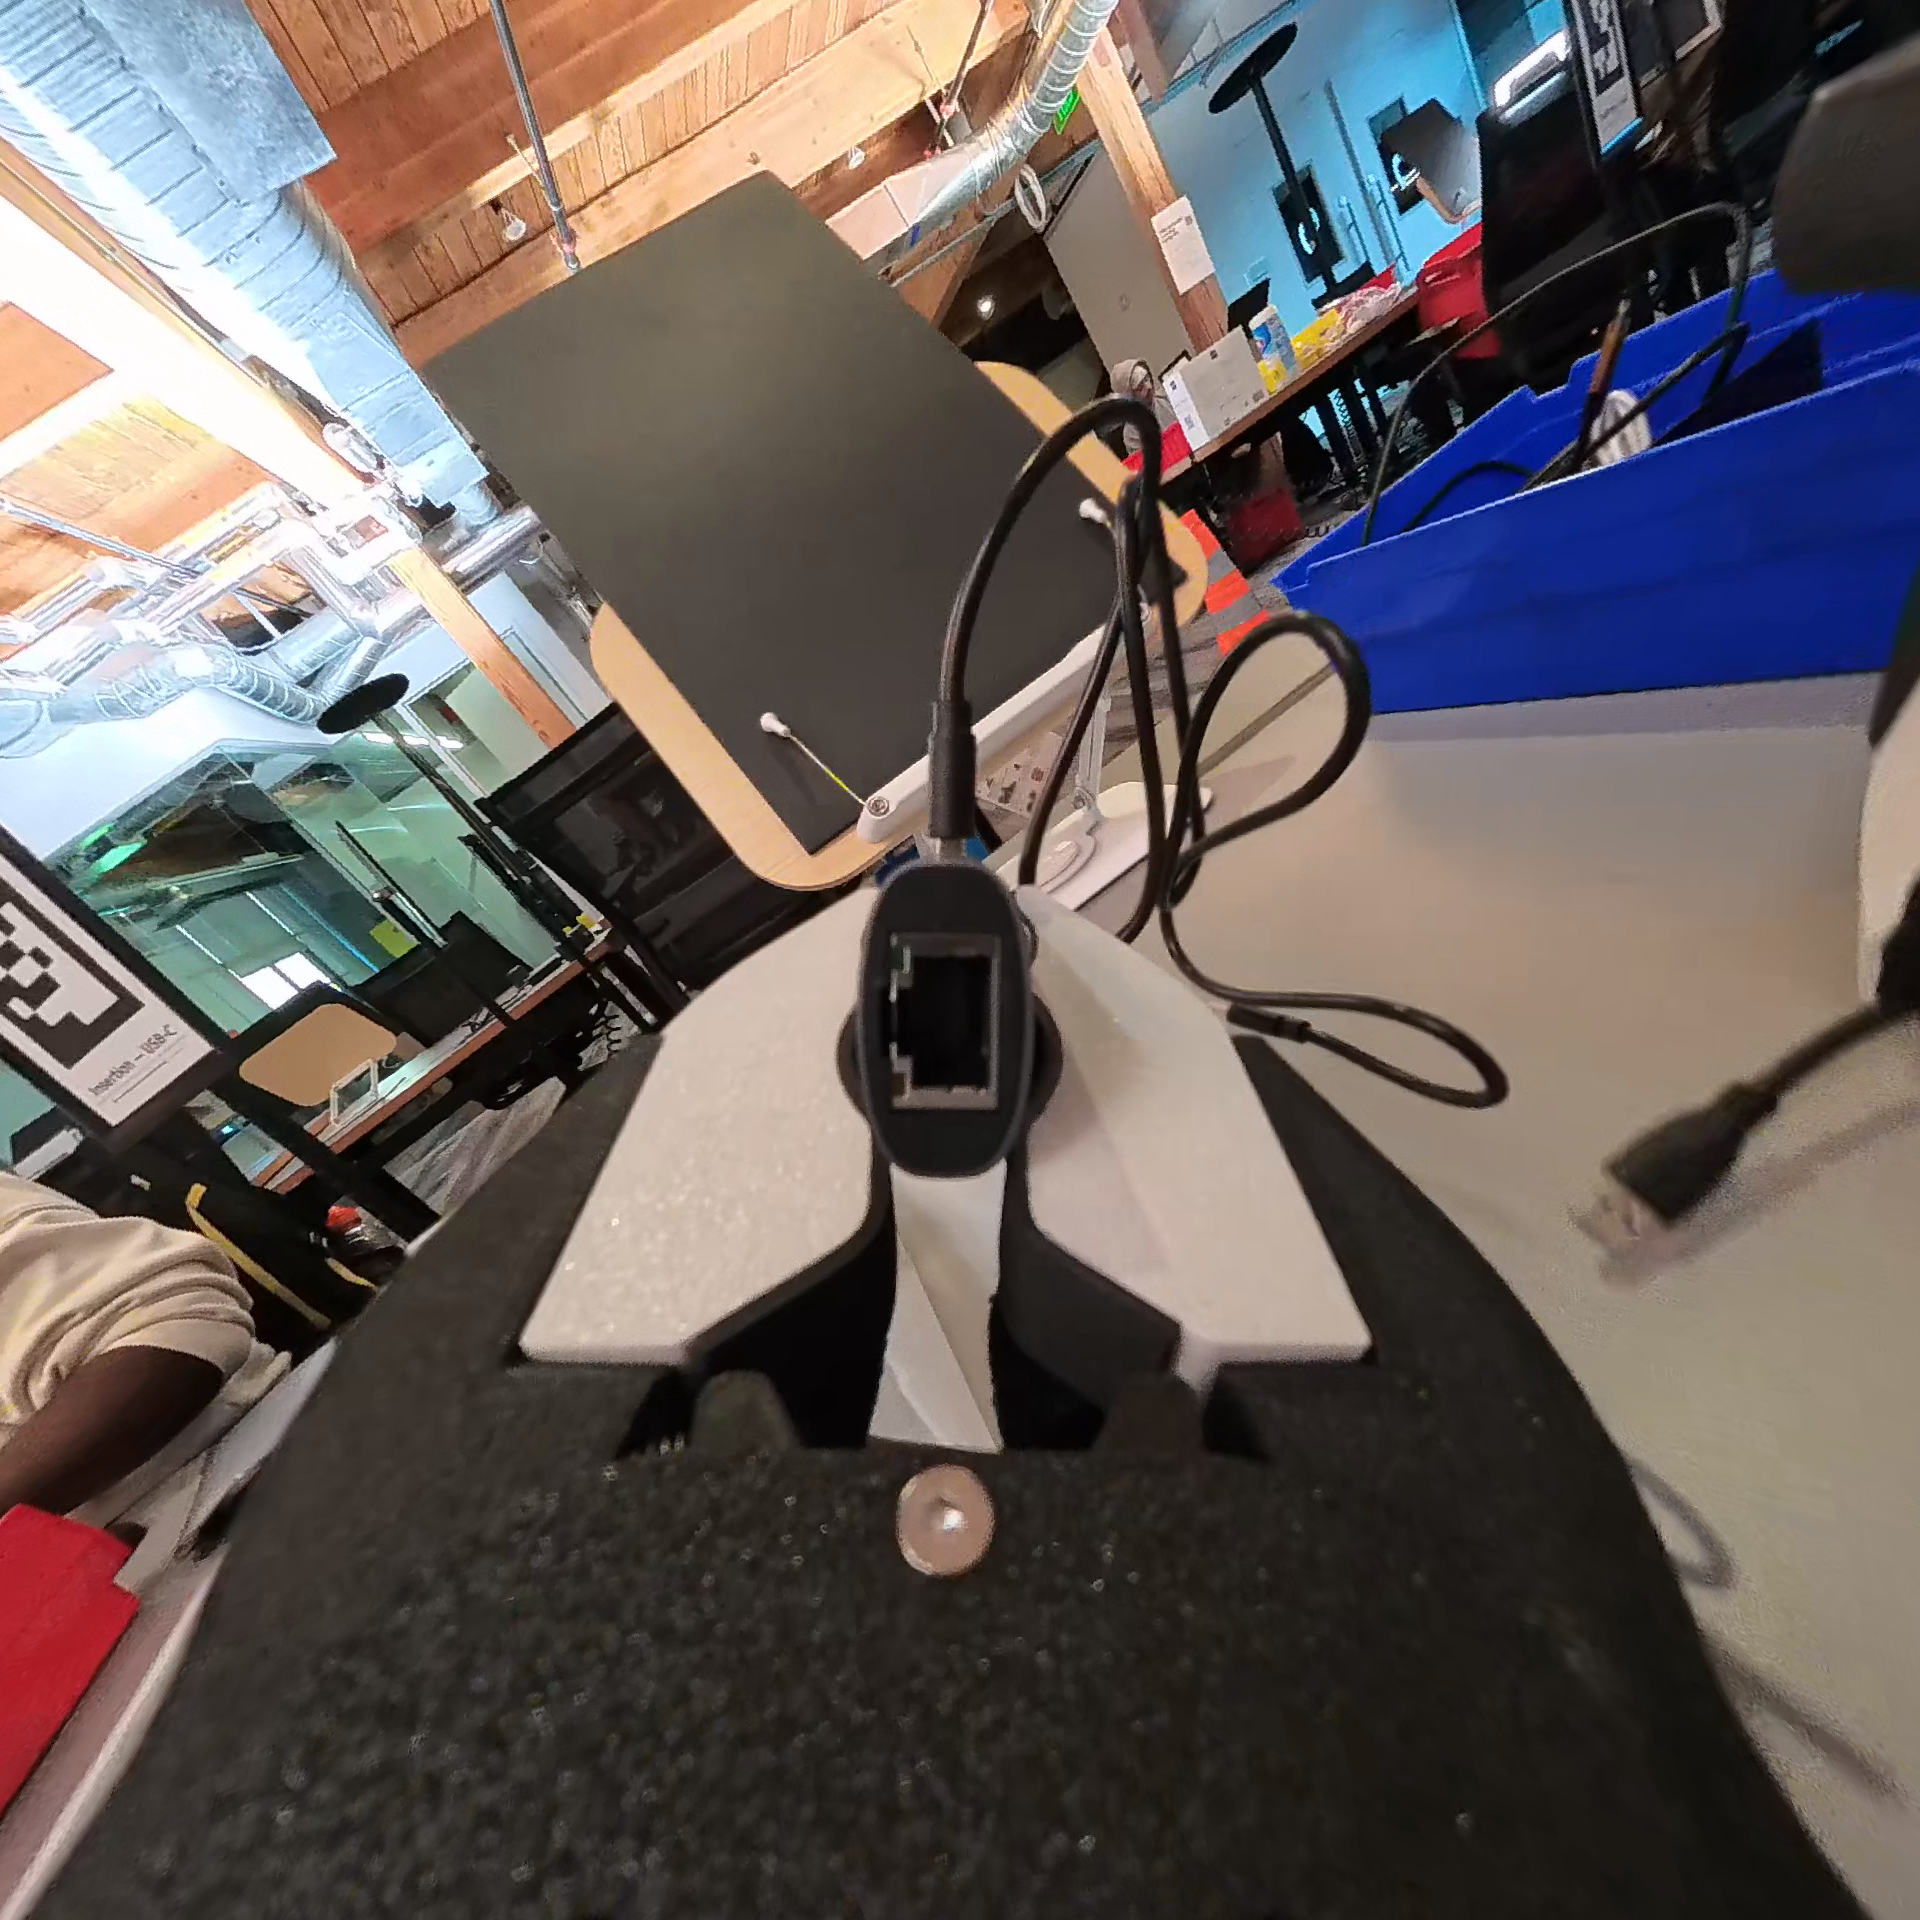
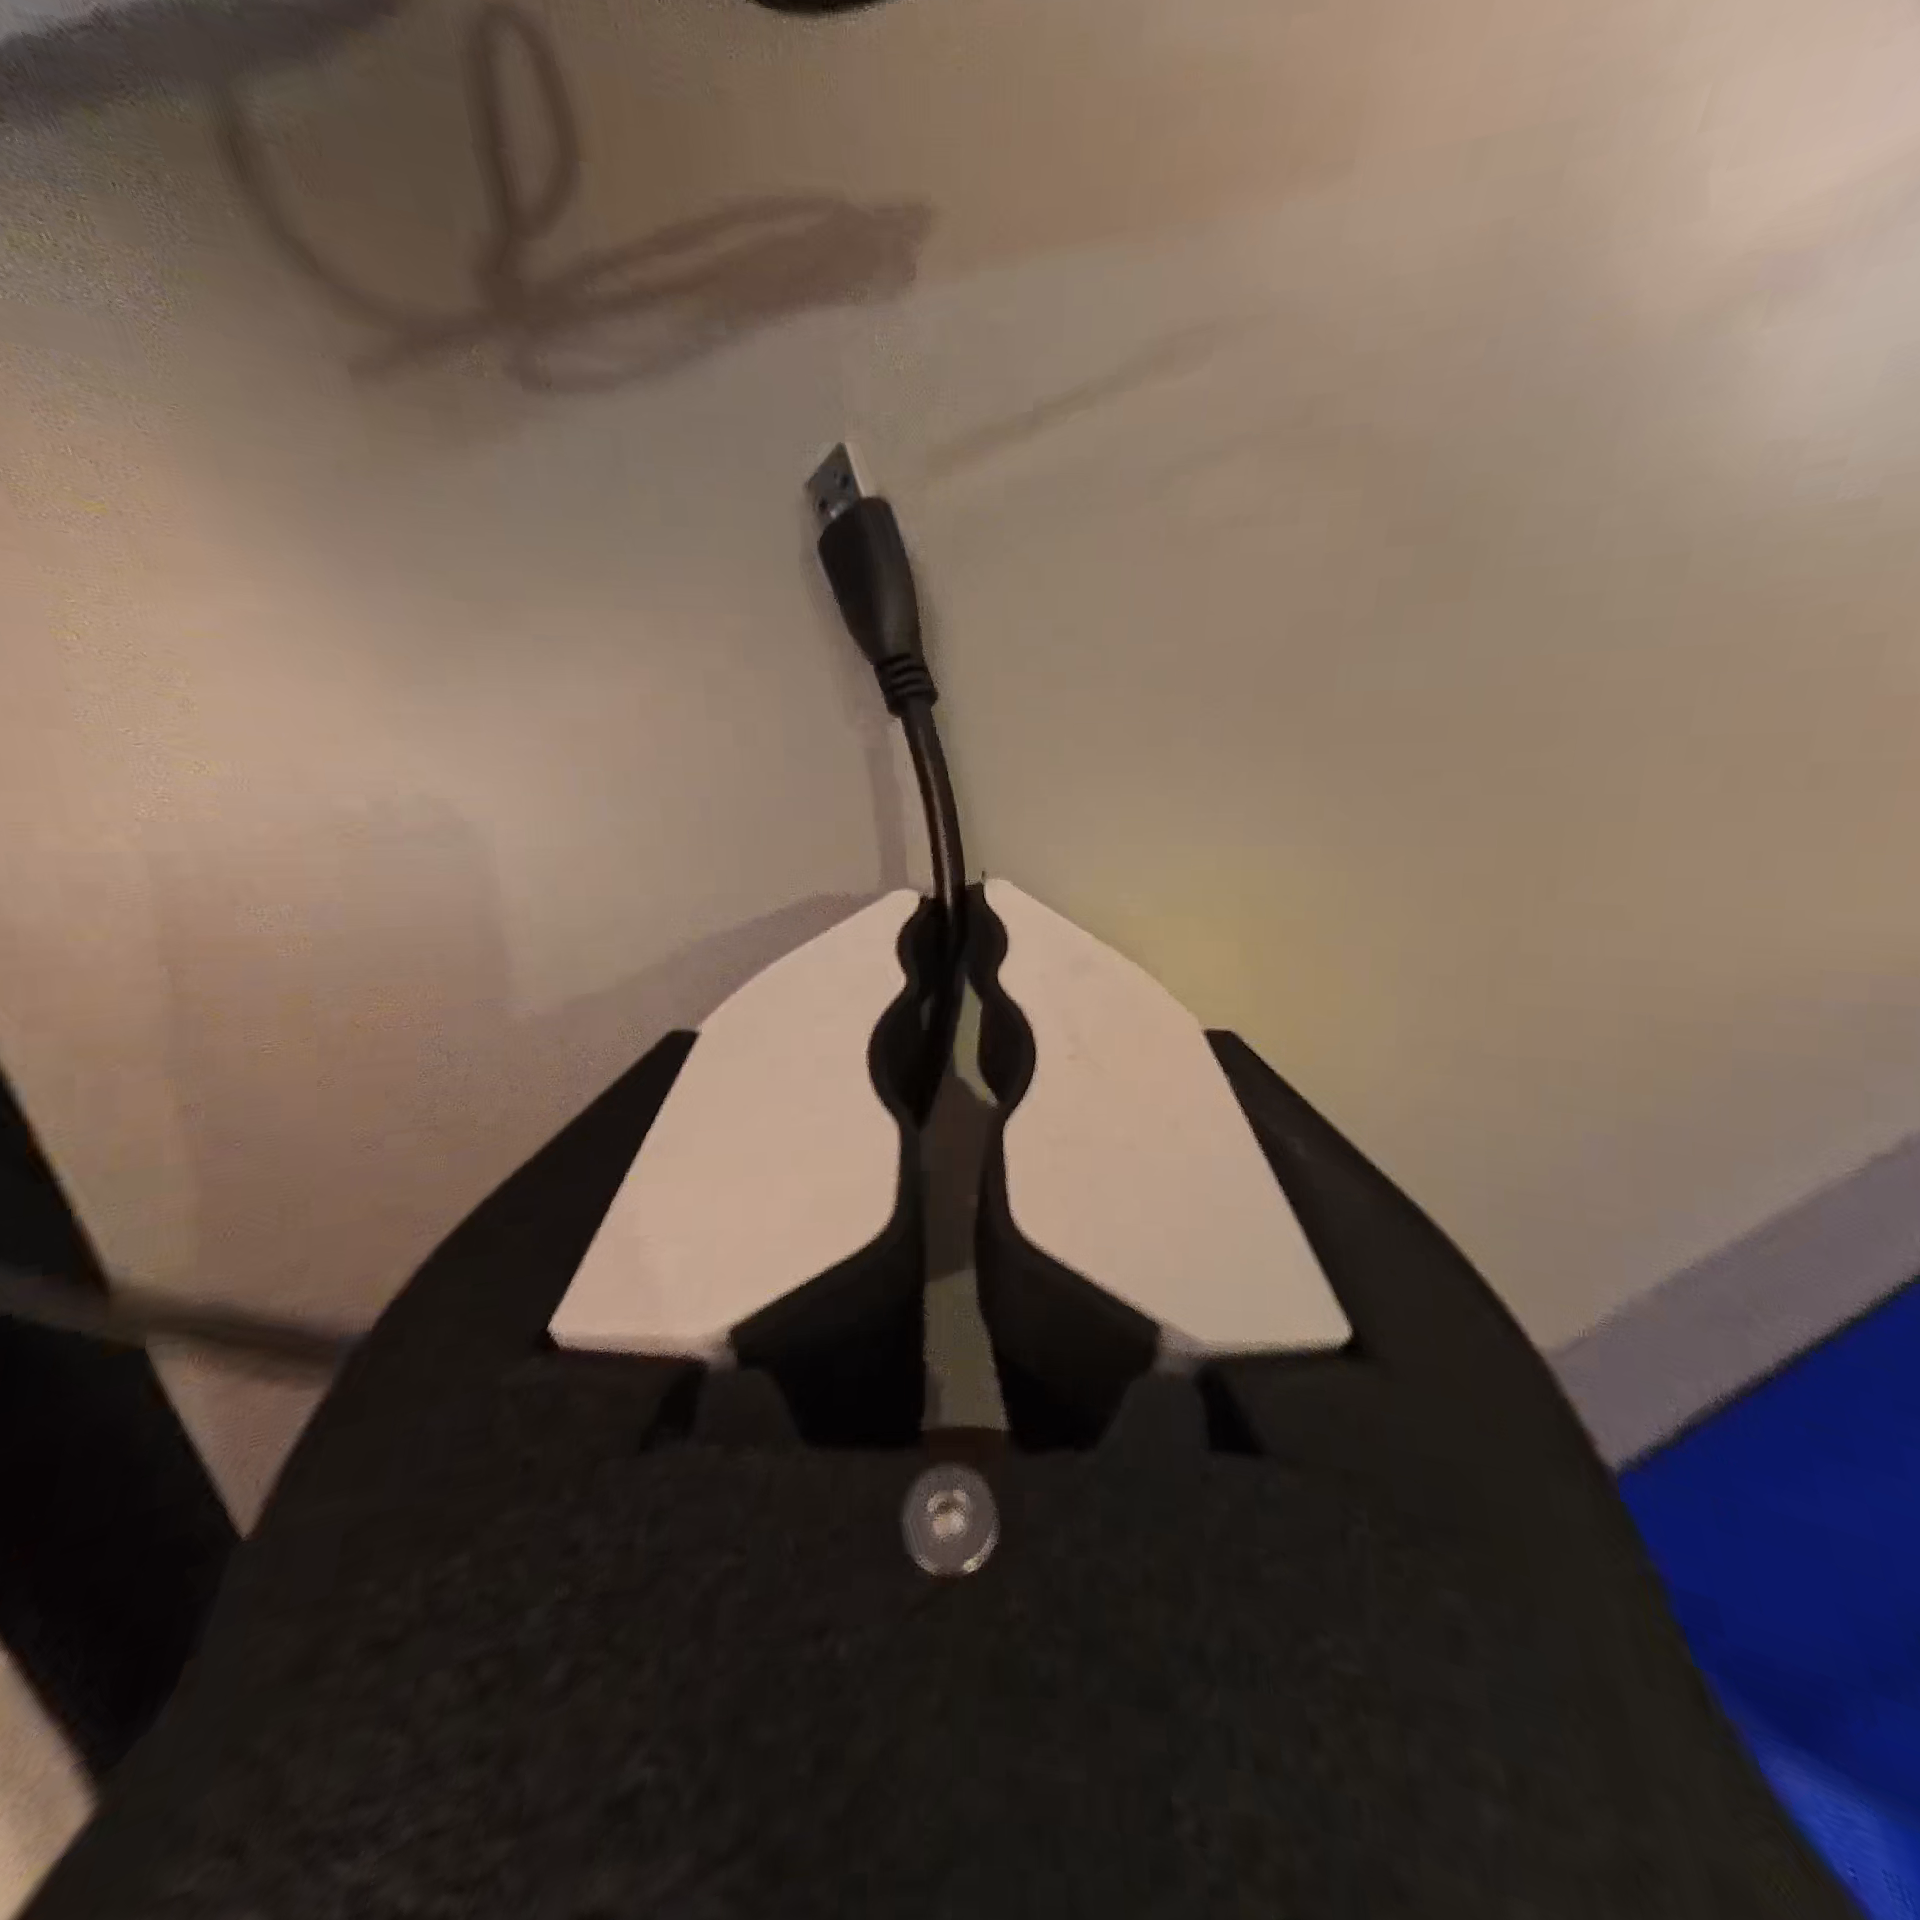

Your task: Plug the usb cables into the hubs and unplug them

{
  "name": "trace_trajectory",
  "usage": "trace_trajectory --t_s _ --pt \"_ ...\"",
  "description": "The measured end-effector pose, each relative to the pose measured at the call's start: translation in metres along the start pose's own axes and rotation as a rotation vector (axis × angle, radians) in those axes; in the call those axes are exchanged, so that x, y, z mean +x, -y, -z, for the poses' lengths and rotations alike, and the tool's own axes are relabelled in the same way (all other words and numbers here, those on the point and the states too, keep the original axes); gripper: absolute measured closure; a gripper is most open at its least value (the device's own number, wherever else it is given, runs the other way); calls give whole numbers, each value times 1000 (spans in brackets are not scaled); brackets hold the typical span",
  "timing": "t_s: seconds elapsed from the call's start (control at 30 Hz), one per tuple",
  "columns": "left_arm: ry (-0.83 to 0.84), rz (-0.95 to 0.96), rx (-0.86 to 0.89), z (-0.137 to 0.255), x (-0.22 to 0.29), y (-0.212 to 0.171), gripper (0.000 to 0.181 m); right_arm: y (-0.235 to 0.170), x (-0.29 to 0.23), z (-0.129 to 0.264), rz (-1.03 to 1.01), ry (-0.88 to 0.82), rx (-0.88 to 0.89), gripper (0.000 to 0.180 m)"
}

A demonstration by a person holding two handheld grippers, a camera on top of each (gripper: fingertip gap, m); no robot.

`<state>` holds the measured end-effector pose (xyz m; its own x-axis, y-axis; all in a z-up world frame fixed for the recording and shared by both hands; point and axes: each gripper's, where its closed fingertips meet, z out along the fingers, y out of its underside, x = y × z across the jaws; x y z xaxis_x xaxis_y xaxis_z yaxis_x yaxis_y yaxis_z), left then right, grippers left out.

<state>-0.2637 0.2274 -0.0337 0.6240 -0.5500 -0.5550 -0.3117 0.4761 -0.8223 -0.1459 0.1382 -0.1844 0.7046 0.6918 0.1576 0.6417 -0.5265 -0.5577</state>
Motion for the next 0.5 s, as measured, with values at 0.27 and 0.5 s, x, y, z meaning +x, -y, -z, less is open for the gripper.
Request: trace_trajectory --t_s 0.27,0.5 --pt "-25 -18 -8 -4 8 -2 164 -21 38 -3 -25 20 -8 175" --pt "-44 -77 0 -4 15 0 163 16 34 -3 180 -5 164 140"
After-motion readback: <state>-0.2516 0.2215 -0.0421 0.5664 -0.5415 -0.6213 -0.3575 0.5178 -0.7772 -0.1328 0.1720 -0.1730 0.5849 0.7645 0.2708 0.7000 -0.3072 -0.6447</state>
